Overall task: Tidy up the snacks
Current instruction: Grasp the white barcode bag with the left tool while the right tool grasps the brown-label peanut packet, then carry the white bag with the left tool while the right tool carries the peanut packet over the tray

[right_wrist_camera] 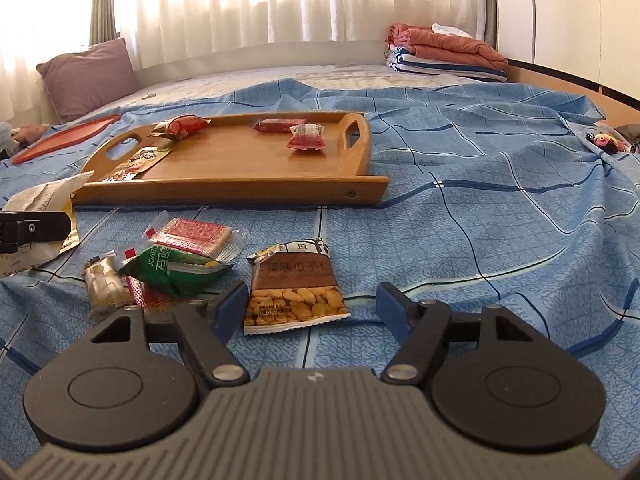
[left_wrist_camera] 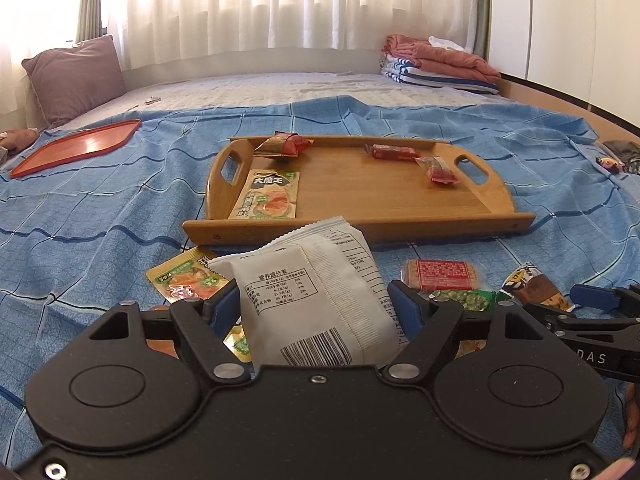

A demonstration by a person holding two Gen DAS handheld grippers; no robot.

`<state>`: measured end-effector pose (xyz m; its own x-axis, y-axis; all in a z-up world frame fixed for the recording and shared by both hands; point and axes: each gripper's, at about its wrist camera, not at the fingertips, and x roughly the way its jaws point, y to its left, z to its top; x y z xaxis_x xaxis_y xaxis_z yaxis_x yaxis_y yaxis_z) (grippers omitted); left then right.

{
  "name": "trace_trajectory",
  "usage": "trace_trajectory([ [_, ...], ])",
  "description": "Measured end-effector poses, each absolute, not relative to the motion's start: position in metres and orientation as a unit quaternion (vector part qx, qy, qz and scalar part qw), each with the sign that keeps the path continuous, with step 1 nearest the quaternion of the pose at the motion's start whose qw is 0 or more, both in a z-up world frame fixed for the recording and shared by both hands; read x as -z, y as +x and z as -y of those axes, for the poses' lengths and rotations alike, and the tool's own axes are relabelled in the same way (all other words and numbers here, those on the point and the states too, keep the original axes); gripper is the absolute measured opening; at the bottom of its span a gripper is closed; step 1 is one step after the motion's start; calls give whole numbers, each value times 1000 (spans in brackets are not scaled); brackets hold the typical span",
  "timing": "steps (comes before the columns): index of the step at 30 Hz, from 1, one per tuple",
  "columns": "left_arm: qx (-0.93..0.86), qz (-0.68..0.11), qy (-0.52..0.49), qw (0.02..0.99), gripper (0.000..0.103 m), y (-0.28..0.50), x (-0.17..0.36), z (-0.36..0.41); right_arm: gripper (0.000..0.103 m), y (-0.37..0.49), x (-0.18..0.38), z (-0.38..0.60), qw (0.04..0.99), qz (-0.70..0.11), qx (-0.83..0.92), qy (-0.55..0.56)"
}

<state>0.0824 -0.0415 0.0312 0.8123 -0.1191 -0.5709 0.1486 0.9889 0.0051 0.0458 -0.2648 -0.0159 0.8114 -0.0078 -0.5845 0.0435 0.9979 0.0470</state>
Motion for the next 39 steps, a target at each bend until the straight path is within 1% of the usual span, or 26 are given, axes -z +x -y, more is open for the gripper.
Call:
trace_trajectory([
  [5,73,-295,25,952,76,86,-30,43,80,54,13,260,951,-307,10,17],
  [7,75,-295,25,952,76,89,-29,44,70,59,13,259,950,-313,3,15],
  [8,76,-296,25,952,76,91,-30,45,55,61,13,258,949,-316,-4,13],
  [9,78,-297,24,951,76,92,-30,45,52,62,12,258,948,-318,-11,12],
  [12,82,-294,25,952,76,96,-34,46,51,63,5,260,948,-315,-29,40],
  [18,91,-271,28,958,76,111,-55,43,51,66,-19,266,956,-284,-29,69],
  [22,103,-262,25,959,76,132,-70,42,51,83,-36,275,957,-275,-29,87],
  [27,133,-272,6,953,76,167,-81,42,51,112,-49,283,958,-270,-18,90],
  [31,139,-294,2,946,76,199,-75,49,51,142,-49,288,955,-282,-9,93],
  [39,146,-351,0,925,76,248,-44,54,51,187,-29,288,944,-312,-5,111],
])
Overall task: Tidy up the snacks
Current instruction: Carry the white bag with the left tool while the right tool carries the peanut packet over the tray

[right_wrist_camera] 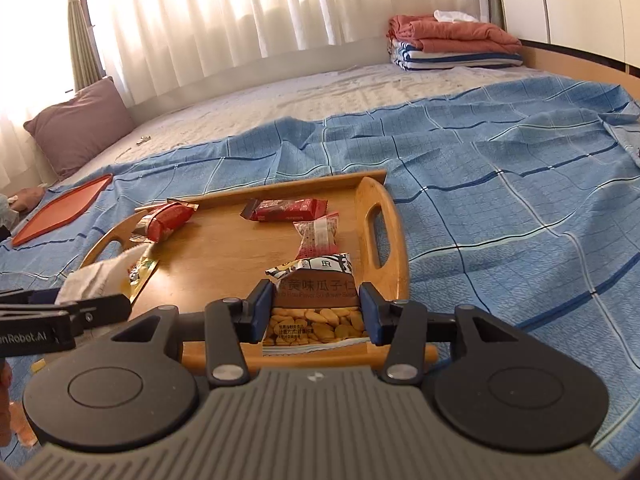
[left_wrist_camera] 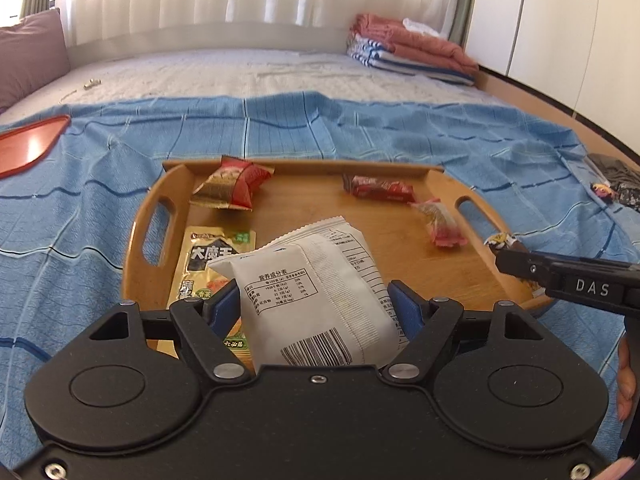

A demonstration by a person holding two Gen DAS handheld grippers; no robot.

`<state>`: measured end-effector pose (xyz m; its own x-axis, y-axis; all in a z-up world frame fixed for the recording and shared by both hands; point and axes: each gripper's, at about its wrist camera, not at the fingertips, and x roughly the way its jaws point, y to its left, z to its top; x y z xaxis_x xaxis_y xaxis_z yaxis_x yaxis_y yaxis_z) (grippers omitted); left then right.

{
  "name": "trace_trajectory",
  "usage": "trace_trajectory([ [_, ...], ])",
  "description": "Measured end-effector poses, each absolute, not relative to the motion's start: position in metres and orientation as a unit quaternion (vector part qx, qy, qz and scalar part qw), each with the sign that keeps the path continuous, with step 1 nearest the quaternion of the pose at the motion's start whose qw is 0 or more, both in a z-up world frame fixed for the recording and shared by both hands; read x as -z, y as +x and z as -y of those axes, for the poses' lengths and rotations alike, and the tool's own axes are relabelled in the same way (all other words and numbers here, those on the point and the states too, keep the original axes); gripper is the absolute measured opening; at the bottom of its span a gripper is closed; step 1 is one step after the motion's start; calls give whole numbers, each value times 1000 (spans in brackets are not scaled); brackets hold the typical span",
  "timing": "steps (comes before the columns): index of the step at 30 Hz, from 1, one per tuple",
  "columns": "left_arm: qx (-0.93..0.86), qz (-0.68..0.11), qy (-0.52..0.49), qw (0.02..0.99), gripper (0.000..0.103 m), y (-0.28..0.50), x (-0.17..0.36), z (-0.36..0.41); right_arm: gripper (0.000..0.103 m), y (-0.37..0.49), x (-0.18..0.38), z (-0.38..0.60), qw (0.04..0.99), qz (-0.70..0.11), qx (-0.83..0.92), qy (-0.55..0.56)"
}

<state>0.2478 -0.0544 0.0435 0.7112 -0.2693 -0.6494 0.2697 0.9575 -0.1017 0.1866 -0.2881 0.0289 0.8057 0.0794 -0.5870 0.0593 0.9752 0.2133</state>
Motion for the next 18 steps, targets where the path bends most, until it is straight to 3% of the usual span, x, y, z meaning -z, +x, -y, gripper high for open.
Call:
trace_trajectory([
  [18,184,-358,101,910,76,284,-19,74,52,216,-5,274,941,-329,2,77],
])
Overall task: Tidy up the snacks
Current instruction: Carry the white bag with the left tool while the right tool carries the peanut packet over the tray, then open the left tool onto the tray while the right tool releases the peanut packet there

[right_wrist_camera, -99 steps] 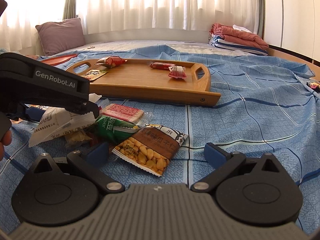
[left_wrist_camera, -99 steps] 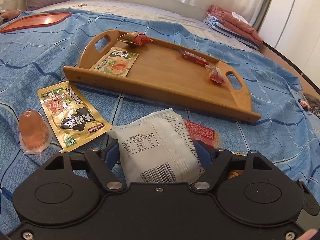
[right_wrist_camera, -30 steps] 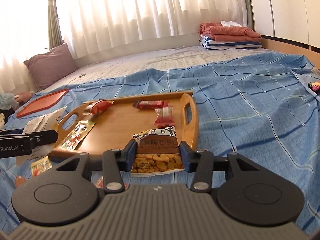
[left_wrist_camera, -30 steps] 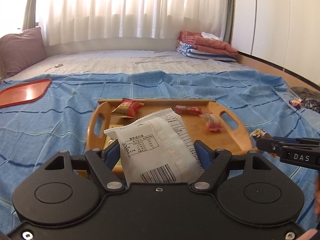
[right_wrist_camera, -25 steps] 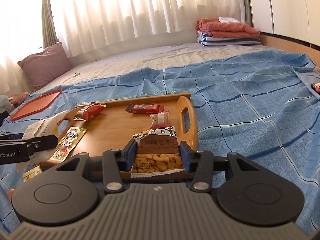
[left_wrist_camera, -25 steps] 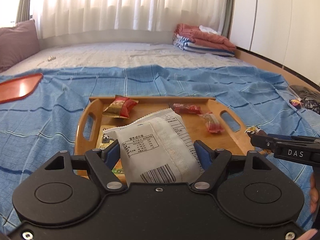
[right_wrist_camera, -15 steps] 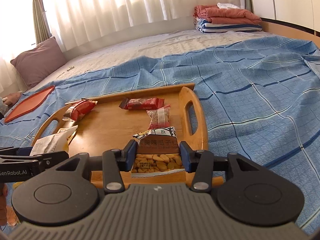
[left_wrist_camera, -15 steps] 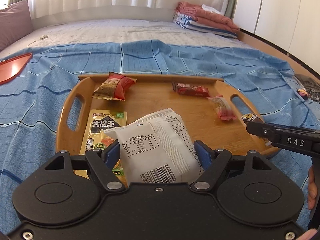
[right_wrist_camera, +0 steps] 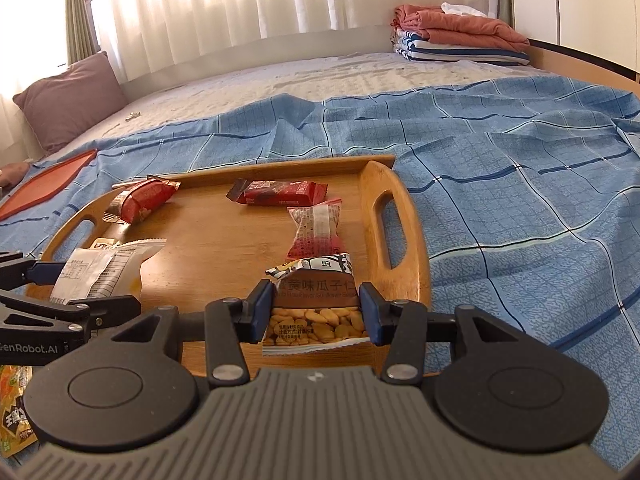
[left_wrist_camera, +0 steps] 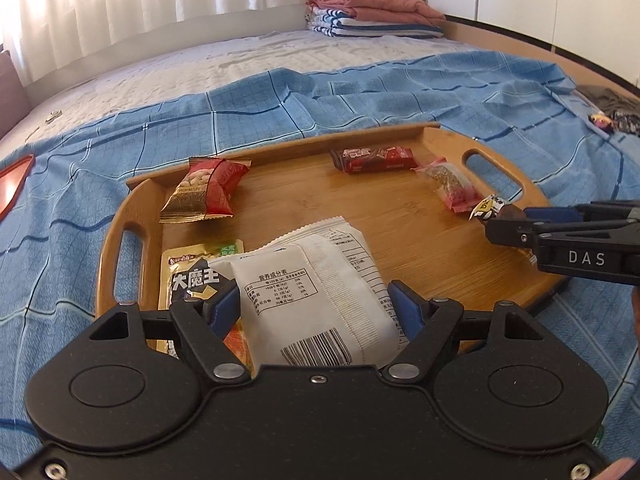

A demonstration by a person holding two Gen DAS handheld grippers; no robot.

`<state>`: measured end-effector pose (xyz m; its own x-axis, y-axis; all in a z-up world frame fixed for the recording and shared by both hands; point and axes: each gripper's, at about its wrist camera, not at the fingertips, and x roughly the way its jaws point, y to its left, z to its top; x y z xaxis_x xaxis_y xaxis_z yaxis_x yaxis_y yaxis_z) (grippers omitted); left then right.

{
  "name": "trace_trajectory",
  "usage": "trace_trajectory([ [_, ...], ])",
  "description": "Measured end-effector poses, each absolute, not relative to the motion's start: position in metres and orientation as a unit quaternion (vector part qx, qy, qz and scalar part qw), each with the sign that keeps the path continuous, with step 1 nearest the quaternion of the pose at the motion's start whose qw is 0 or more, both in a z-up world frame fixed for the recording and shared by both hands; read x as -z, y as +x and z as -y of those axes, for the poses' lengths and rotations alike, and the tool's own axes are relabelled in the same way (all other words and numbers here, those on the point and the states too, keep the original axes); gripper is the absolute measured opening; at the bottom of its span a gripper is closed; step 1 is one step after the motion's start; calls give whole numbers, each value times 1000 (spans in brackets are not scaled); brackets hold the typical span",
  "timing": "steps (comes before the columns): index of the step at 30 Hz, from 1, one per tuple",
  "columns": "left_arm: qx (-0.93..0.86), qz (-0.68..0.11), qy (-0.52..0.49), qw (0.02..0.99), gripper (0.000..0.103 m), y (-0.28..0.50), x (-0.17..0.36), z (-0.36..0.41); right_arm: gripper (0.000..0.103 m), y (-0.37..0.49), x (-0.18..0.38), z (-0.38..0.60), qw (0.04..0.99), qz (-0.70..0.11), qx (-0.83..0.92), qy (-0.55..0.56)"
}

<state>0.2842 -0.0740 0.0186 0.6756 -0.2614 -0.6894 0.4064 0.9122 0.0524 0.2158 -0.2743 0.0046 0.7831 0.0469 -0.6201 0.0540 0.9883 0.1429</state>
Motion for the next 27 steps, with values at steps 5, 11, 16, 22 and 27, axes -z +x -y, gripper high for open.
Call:
trace_trajectory([
  [5,172,-356,108,912,76,293,-14,75,52,219,-3,271,941,-330,2,68],
  [11,167,-358,108,912,77,301,-6,74,52,224,0,271,941,-331,4,68],
  [16,169,-358,100,913,77,304,-5,72,52,225,2,272,941,-333,5,66],
  [22,162,-358,95,915,77,304,-6,72,53,226,5,272,940,-335,7,68],
  [27,161,-350,79,920,87,301,-15,67,65,225,6,272,940,-334,5,72],
])
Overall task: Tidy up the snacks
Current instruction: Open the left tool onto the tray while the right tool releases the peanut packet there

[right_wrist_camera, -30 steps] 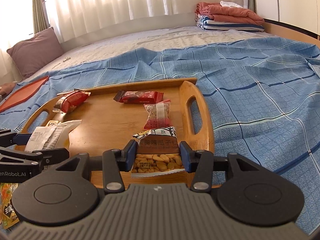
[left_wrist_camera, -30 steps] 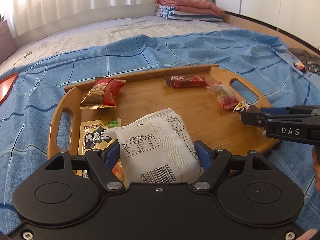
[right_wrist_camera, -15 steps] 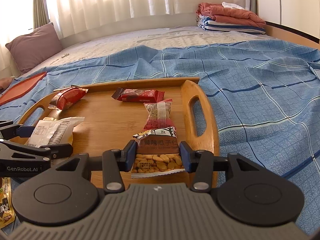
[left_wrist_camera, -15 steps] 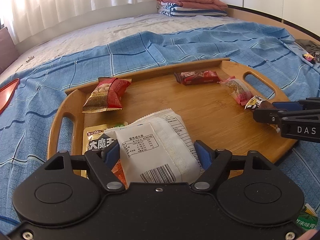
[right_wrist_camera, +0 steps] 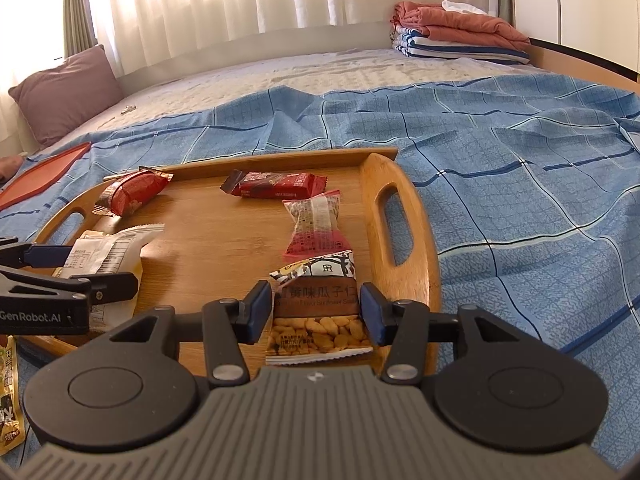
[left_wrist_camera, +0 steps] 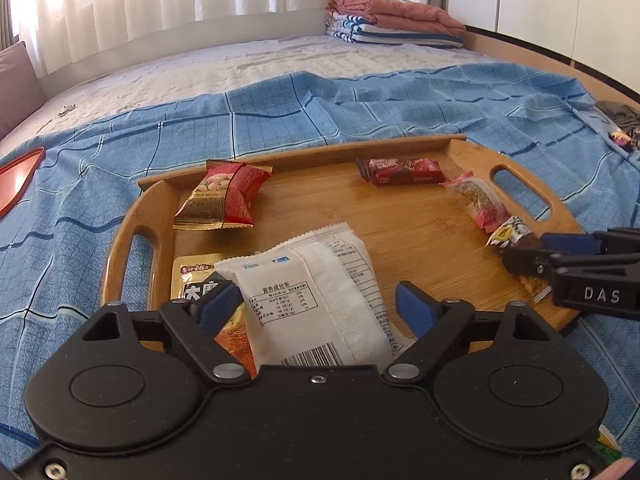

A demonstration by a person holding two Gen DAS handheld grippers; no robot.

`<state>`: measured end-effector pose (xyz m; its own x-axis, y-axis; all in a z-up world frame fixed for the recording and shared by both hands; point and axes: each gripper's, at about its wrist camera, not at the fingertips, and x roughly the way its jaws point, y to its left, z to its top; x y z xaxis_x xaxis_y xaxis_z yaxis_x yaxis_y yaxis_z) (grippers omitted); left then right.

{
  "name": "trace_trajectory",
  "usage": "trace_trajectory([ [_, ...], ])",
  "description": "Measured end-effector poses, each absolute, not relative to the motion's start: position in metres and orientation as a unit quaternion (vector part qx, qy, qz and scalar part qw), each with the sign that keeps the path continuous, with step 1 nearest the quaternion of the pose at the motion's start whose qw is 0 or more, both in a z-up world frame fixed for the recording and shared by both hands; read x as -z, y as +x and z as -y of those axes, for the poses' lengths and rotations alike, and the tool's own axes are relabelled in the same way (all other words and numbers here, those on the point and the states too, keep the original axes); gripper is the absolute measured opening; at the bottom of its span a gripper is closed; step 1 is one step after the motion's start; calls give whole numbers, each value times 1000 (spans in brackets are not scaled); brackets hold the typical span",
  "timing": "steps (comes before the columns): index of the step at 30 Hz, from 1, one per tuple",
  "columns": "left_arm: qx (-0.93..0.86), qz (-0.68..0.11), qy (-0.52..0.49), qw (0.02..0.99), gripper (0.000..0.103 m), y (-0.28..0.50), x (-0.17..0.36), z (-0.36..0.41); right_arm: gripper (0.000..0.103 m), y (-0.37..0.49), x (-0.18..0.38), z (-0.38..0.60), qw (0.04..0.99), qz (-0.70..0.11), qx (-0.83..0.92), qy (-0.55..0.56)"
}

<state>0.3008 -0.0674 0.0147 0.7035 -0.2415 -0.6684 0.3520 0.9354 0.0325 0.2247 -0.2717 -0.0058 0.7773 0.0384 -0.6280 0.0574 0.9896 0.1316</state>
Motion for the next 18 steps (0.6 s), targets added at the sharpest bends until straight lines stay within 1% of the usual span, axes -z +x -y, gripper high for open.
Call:
trace_trajectory([
  [3,163,-344,84,921,91,295,-23,67,71,222,4,271,940,-332,2,74],
  [6,170,-331,84,924,91,283,-32,65,79,216,1,271,941,-328,1,78],
  [8,174,-323,80,927,92,274,-40,62,82,210,-3,272,943,-324,-1,80],
  [9,175,-321,76,928,94,269,-43,59,84,206,-5,271,943,-322,-2,80],
  [10,175,-318,72,929,95,263,-47,57,85,202,-6,271,944,-321,-3,79],
  [18,183,-292,48,937,97,207,-69,39,90,165,-21,266,948,-309,-23,79],
])
